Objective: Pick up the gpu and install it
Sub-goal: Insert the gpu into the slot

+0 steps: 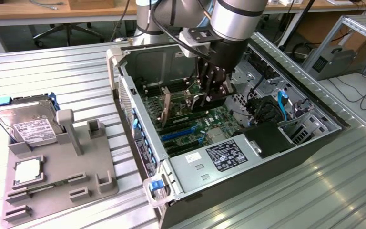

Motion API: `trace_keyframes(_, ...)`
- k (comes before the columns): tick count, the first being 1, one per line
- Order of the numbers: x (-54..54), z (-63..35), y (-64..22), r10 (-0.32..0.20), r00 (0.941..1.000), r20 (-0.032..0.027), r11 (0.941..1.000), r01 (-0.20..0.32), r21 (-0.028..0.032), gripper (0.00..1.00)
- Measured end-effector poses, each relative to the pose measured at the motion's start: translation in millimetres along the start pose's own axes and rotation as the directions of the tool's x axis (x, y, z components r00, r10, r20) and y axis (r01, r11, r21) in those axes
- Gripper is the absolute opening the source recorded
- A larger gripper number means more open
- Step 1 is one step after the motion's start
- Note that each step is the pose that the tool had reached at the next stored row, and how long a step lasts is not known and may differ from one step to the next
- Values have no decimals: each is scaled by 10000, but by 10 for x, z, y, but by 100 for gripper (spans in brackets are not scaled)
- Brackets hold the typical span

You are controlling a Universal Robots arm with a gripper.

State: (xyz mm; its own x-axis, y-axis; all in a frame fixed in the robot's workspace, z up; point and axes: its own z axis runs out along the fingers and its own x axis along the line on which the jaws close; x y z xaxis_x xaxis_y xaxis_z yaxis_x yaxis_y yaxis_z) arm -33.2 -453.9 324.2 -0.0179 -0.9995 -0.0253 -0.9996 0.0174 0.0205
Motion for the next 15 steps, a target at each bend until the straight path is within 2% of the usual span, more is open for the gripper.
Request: trace_keyframes(15, 6, 172, 59, -80, 10000, -3, 10000, 80, 26, 27)
